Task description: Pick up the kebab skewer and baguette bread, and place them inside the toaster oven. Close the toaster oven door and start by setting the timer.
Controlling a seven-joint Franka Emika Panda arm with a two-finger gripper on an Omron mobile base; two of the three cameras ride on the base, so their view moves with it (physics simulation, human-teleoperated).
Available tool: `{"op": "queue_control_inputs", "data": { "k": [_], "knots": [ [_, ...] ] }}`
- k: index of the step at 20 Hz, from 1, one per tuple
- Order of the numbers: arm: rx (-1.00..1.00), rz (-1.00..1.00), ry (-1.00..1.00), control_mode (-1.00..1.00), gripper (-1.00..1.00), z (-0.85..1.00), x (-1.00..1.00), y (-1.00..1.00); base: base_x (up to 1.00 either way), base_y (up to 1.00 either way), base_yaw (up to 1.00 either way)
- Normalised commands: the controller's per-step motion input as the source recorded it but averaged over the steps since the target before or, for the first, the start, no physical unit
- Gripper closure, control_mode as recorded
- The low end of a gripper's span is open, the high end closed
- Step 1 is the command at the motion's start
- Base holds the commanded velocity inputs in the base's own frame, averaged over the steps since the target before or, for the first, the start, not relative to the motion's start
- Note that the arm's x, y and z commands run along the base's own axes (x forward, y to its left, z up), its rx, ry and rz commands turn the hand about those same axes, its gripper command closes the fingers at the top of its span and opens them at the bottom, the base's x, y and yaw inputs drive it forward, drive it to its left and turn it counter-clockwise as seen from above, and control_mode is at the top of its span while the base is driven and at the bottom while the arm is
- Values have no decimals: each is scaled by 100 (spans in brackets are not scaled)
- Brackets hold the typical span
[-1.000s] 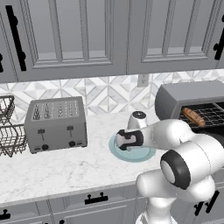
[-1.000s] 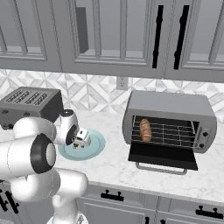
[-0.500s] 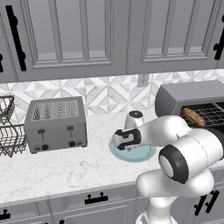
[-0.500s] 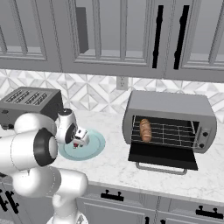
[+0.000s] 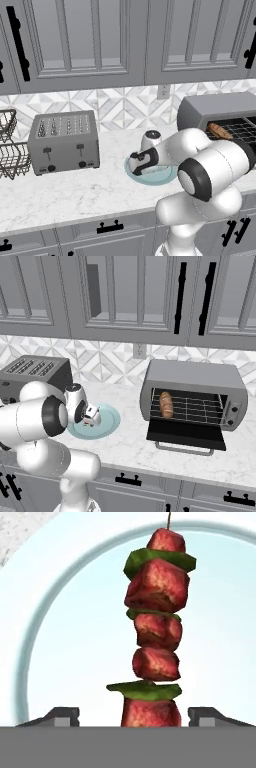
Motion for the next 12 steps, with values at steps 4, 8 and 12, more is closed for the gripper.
{"op": "queue_control_inputs", "data": {
  "k": [4,8,12],
  "knots": [
    [0,0,0,-100,100,-24,2,-14,0,0,0],
    [0,0,0,-100,100,-18,3,-16,0,0,0],
    [0,0,-1,-100,100,-8,0,-12,0,0,0]
  ]
}}
